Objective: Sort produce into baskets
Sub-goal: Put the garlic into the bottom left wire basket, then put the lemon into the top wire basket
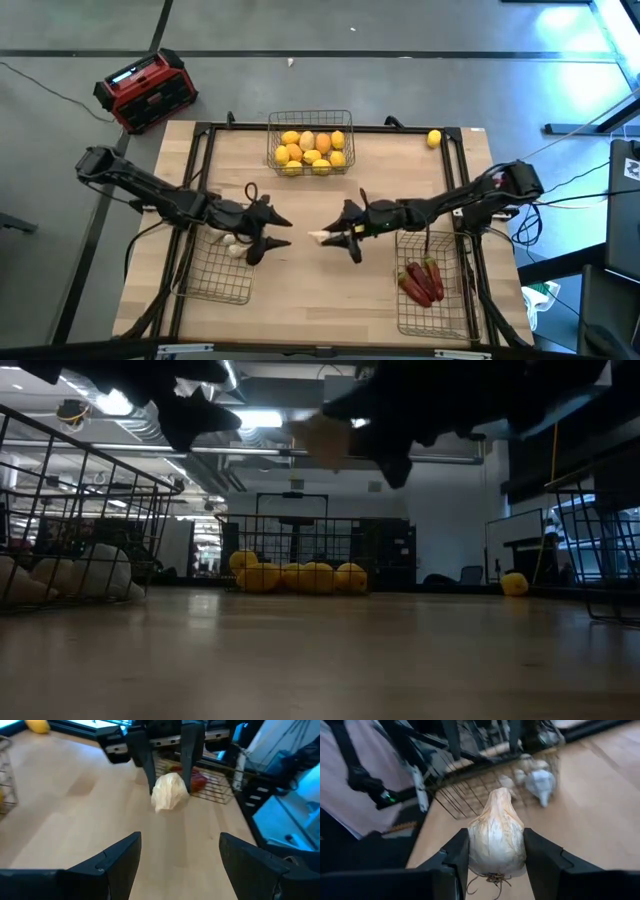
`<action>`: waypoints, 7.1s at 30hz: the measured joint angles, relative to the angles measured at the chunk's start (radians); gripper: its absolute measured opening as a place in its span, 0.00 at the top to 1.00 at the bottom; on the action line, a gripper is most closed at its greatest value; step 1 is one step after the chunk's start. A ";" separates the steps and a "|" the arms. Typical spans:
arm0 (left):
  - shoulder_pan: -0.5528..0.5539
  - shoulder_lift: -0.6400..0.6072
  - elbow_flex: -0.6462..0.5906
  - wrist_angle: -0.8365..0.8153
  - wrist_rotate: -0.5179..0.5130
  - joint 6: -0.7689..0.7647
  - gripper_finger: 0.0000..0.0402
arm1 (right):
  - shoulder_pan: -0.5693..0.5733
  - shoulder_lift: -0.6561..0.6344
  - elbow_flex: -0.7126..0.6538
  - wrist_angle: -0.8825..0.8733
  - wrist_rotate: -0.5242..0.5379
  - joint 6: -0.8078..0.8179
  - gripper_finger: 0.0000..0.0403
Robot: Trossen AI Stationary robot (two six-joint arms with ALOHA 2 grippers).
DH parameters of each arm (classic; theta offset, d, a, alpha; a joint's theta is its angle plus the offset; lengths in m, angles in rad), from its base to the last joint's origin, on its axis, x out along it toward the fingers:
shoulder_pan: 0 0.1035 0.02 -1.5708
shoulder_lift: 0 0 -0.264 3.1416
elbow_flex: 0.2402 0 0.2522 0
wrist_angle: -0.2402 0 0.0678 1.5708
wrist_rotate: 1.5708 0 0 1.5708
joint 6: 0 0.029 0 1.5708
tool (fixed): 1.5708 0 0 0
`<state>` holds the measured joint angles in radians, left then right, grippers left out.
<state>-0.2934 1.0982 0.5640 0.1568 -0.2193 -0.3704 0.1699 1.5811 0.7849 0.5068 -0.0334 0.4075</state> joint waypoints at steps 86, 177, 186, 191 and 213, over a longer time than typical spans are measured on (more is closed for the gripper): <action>-0.202 -0.181 0.407 -1.244 0.044 -0.340 0.87 | 0.092 0.238 0.150 0.177 0.095 -0.020 0.24; -0.155 -0.178 -0.038 -0.162 -0.276 0.077 0.44 | -0.070 -0.338 0.151 -1.169 0.672 0.403 0.24; -0.128 -0.108 -0.038 -0.162 -0.276 0.063 0.44 | -0.244 -0.348 0.107 -1.527 0.682 0.576 0.24; -0.122 -0.104 -0.038 -0.152 -0.276 0.063 0.44 | -0.353 -0.348 0.033 -1.498 0.671 0.567 0.24; -0.042 -0.104 -0.038 -0.137 -0.276 0.165 0.44 | -0.796 -0.347 -0.220 -1.051 0.690 0.346 0.24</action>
<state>-0.3359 0.9939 0.5262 0.0200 -0.4953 -0.2057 -0.6264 1.2339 0.5652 -0.5447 0.6568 0.7537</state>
